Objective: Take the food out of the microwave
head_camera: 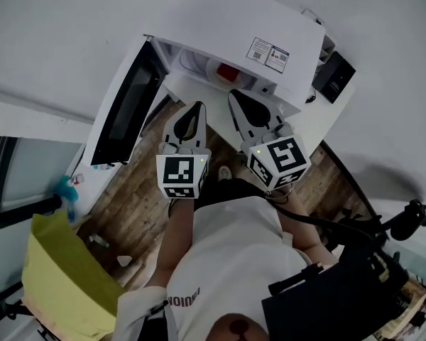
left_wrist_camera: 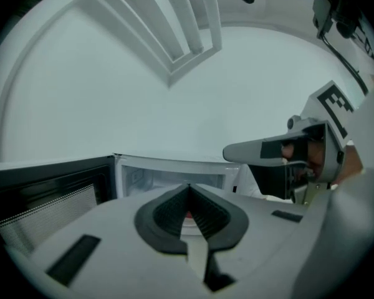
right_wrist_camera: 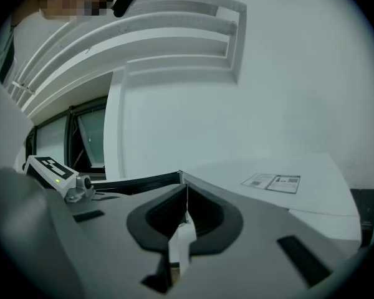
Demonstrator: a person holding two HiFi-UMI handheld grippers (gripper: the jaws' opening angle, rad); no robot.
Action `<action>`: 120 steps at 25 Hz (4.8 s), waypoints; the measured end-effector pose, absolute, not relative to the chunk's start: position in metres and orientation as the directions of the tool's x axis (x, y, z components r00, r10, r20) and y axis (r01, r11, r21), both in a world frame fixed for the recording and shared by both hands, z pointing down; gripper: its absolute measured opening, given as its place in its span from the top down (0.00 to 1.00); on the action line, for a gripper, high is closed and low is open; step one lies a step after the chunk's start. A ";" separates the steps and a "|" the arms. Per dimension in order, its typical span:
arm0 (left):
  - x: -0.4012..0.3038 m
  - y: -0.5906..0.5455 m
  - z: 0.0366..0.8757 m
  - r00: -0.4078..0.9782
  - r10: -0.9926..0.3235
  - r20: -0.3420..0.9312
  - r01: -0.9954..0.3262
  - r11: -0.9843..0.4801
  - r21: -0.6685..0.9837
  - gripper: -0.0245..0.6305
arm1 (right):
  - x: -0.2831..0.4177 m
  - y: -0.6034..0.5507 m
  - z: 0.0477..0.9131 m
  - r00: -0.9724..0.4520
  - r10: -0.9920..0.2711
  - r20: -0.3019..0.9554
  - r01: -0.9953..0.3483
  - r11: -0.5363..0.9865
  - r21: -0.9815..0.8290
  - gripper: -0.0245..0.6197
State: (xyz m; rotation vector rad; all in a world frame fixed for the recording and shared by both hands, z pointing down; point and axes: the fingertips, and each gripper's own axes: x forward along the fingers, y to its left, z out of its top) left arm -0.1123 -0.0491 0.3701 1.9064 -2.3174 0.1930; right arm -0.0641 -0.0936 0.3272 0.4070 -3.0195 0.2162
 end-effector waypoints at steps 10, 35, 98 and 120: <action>-0.123 -0.090 0.394 0.022 -0.959 0.284 -1.000 -0.015 0.025 0.94 | -0.073 -0.114 0.334 -0.904 -0.404 0.139 -0.423 0.894 -0.150 0.93; -0.131 -0.128 0.475 0.208 -0.867 0.452 -0.973 -0.138 0.183 0.94 | -0.068 -0.124 0.374 -0.834 -0.495 0.243 -0.539 0.825 -0.168 0.93; -0.131 -0.157 0.541 0.416 -0.791 0.448 -0.660 0.076 0.747 0.77 | -0.082 -0.146 0.397 -0.804 -0.502 0.318 -0.571 0.801 -0.179 0.93; -0.132 -0.167 0.545 0.420 -0.811 0.407 -0.556 0.124 0.822 0.77 | -0.084 -0.149 0.400 -0.805 -0.495 0.327 -0.567 0.805 -0.176 0.93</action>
